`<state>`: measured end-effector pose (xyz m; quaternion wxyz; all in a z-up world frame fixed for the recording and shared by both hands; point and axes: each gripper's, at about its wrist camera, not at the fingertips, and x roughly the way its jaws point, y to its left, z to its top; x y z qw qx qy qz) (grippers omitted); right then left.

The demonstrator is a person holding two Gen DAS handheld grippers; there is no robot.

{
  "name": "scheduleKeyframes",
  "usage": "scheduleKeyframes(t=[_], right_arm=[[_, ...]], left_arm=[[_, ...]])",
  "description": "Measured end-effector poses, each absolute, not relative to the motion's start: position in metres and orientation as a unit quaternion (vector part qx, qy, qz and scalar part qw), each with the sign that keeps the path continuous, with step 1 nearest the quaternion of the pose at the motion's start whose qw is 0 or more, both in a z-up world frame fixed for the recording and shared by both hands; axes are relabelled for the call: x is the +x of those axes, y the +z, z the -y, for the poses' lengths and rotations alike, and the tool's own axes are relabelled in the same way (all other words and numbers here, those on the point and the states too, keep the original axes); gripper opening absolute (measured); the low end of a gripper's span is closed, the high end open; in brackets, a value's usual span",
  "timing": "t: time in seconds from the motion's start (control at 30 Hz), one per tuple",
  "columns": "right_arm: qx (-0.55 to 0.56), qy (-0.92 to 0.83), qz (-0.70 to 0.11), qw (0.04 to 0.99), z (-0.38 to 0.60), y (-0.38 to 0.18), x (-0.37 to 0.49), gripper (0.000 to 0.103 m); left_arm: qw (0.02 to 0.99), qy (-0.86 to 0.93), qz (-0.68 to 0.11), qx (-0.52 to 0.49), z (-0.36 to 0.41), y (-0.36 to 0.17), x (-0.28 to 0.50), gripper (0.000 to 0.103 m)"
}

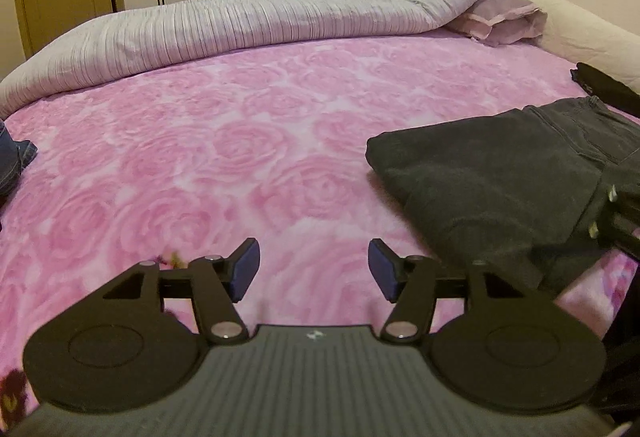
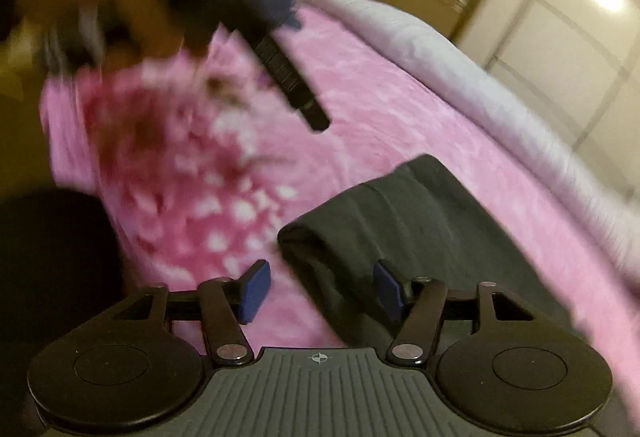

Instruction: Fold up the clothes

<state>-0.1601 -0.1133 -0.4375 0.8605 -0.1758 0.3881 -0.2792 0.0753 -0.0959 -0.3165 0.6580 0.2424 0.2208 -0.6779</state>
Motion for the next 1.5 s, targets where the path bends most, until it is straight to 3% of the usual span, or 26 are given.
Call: scheduleKeyframes(t=[0.03,0.1,0.33,0.43,0.47,0.77,1.0,1.03,1.07,1.17,1.33,1.5], right_arm=[[-0.217,-0.284,-0.389,0.849,0.109,-0.445,-0.153,0.076],[-0.272,-0.298,-0.392,0.827,0.109,-0.454,-0.143,0.077],[-0.251,-0.334,-0.370,0.830,0.119,-0.463,-0.143,0.077],[-0.234,-0.330,-0.371,0.836,0.113,-0.466,-0.149,0.047],[-0.236,-0.329,-0.371,0.836,0.112,-0.464,-0.150,0.045],[-0.279,-0.298,-0.411,0.815,0.099,-0.466,-0.153,0.046],[-0.291,-0.324,-0.410,0.802,0.129,-0.472,-0.161,0.049],[-0.287,-0.318,-0.407,0.807,0.129,-0.472,-0.162,0.043],[-0.284,-0.310,-0.403,0.813,0.128,-0.471,-0.163,0.023],[-0.236,-0.323,-0.367,0.840,0.129,-0.453,-0.172,0.013],[-0.161,-0.349,-0.283,0.879,0.132,-0.408,-0.199,0.011],[-0.038,-0.395,-0.126,0.909,0.150,-0.337,-0.274,0.011]], left_arm=[[0.657,-0.681,-0.221,0.236,0.094,-0.317,0.077,0.057],[0.654,-0.688,-0.225,0.219,0.089,-0.317,0.082,0.059],[0.640,-0.701,-0.236,0.209,0.085,-0.314,0.080,0.059],[0.633,-0.711,-0.228,0.206,0.084,-0.311,0.078,0.060],[0.632,-0.712,-0.227,0.203,0.086,-0.310,0.078,0.060],[0.627,-0.719,-0.199,0.223,0.104,-0.310,0.073,0.061],[0.609,-0.704,-0.068,0.359,0.101,-0.322,0.039,0.061],[0.602,-0.704,-0.058,0.372,0.102,-0.325,0.035,0.061],[0.595,-0.704,-0.047,0.385,0.103,-0.329,0.028,0.061],[0.569,-0.712,-0.012,0.412,0.111,-0.339,0.009,0.061],[0.559,-0.728,-0.005,0.398,0.130,-0.334,-0.016,0.061],[0.552,-0.747,0.012,0.371,0.146,-0.307,-0.053,0.061]])
